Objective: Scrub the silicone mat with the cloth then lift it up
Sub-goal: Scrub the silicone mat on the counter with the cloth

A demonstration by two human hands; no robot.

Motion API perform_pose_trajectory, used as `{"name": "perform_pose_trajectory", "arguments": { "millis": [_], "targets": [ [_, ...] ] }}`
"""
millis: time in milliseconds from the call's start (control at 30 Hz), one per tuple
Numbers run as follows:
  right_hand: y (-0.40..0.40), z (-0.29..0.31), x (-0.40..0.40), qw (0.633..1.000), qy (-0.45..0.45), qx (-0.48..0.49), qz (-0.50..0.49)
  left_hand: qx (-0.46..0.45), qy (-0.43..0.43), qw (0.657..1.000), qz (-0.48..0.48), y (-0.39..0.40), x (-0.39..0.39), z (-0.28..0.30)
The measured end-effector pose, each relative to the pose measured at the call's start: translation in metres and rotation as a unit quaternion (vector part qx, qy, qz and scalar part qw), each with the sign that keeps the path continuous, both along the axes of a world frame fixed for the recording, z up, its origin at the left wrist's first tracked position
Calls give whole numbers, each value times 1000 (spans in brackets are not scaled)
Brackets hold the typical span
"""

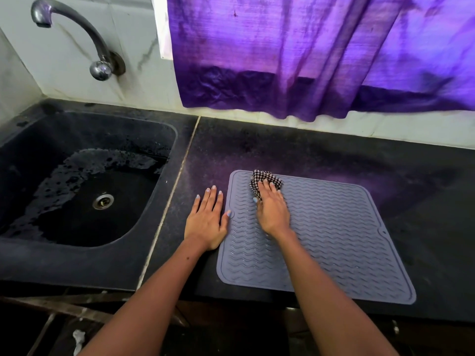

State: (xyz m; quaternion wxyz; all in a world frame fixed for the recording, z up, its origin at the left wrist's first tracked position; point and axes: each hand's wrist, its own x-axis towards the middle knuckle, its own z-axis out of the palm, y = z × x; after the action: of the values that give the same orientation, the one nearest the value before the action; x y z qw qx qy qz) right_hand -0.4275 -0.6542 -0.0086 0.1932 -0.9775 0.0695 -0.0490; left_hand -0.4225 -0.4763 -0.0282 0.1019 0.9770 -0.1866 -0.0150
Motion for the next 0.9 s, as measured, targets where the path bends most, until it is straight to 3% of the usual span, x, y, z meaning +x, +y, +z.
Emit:
{"name": "perform_pose_trajectory", "arguments": {
  "millis": [67, 133, 167, 200, 233, 300, 367, 467, 567, 733, 800, 833, 900],
  "targets": [
    [-1, 10, 2, 984, -8, 170, -52, 3, -3, 1000, -4, 0, -1, 0],
    [-3, 26, 6, 894, -52, 418, -154, -2, -4, 1000, -6, 0, -1, 1],
    [-7, 32, 9, 848, -87, 482, -201, -4, -7, 1000, -5, -1, -1, 1],
    [-11, 36, 11, 834, -106, 489, -232, -5, -10, 1000, -4, -1, -2, 1],
    [-14, 41, 11, 854, -110, 450, -238, -6, -11, 1000, -4, -1, -2, 1],
    [-19, 42, 9, 932, -98, 291, -195, -8, -10, 1000, -4, 0, -1, 1],
    [-22, 35, 5, 983, -53, 129, -121, -12, -9, 1000, -4, 1, -1, 0],
    [-22, 12, 2, 998, 28, -36, -37, -14, -7, 1000, -8, 2, 0, 1],
    [-20, -3, 0, 996, 24, -81, -33, -20, -6, 1000, -5, 2, 0, 1],
    [-22, 2, 4, 999, 20, -44, -21, -20, -5, 1000, -4, 2, 2, 1],
    [-27, 10, 10, 994, 26, 97, -49, -19, -4, 1000, -4, 2, 1, 1],
    [-30, 18, 13, 974, 21, 209, -88, -19, -5, 1000, -4, 2, 1, 1],
    [-37, 35, 20, 895, -40, 405, -183, -18, -5, 1000, -4, 2, 1, 1]
  ]
}}
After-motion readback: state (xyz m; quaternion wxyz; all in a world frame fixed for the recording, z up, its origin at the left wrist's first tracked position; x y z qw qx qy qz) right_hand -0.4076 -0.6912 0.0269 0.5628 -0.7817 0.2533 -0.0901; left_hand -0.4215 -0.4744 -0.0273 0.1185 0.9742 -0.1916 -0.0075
